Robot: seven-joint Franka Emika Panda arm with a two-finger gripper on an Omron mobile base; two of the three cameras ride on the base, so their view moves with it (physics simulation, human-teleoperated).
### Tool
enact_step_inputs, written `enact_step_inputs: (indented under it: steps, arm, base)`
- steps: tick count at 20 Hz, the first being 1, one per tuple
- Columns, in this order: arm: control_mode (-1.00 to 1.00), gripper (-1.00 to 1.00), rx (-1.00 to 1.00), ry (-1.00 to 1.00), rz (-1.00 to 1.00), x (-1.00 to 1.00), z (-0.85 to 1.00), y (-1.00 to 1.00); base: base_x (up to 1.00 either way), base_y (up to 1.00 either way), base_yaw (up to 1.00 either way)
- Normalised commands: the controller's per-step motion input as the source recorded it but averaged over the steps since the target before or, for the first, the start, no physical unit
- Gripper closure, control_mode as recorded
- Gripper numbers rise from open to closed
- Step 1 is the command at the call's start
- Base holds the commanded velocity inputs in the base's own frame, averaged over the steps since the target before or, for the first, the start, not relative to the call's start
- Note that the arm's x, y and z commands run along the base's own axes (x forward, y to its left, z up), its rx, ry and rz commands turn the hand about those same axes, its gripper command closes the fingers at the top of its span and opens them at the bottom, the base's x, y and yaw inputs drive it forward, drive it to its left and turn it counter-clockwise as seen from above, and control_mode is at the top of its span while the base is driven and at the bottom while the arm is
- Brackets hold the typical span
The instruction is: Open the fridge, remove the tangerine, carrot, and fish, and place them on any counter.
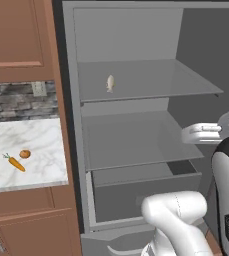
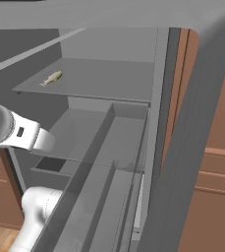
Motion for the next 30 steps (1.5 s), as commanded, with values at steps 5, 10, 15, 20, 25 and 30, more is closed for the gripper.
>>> enact_step_inputs:
  steps: [5, 10, 15, 20, 25, 30]
  arm:
    - [-1.0, -1.0, 0.01, -0.06, 0.0, 0.0, 0.41, 0.06]
    - [-1.0, -1.0, 0.1, -0.19, 0.03, 0.0, 0.14, 0.12]
    - [-1.0, -1.0, 0.0, -0.1, 0.0, 0.01, 0.33, 0.14]
    - [-1.0, -1.0, 0.0, -0.03, 0.0, 0.14, 0.46, 0.02]
    - [-1.0, -1.0, 0.0, 0.0, 0.02, 0.5, 0.08, 0.21]
    - [-1.0, -1.0, 0.0, 0.03, 0.02, 0.69, 0.0, 0.27]
  base:
    - [0.0, 0.0, 0.0]
    - [0.0, 0.0, 0.0]
    - [0.0, 0.0, 0.0]
    - [0.0, 0.0, 0.0]
    - [0.0, 0.0, 0.0]
    - [0.0, 0.0, 0.0]
